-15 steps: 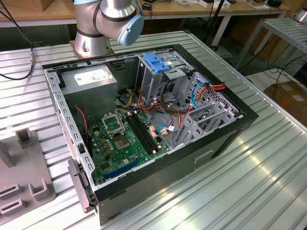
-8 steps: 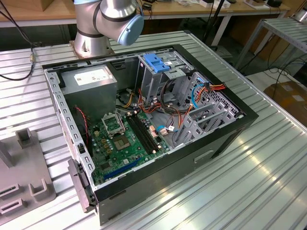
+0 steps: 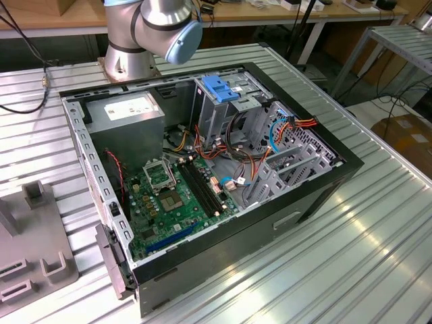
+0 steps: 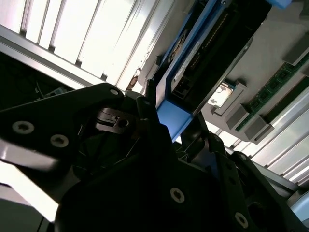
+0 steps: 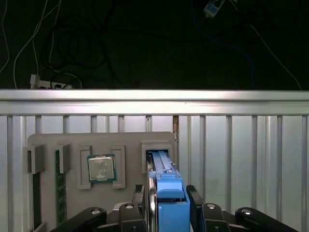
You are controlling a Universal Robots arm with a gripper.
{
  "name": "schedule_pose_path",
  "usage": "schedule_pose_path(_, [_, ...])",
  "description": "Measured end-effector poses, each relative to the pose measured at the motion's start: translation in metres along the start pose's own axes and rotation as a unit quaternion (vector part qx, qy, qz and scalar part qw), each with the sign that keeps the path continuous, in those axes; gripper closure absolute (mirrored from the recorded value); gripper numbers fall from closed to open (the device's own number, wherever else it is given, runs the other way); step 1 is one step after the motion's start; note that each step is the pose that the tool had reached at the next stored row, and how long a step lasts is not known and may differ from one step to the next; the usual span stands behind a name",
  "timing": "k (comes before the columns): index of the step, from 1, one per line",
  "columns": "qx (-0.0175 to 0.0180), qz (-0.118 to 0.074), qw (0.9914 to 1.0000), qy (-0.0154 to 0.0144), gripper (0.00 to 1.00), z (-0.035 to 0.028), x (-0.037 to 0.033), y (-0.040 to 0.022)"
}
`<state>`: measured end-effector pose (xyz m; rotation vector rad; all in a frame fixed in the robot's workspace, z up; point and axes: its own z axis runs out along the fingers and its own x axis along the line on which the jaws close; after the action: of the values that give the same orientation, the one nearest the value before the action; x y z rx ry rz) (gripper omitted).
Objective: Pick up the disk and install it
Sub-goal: 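Pick up the disk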
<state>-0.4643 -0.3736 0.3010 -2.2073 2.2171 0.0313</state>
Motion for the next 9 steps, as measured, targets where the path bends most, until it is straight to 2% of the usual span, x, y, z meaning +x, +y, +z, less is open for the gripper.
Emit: schedule_pose_path(9, [-0.0001, 0.000, 1.00000, 0.0000, 0.53, 0.0026, 0.0000, 0.0000])
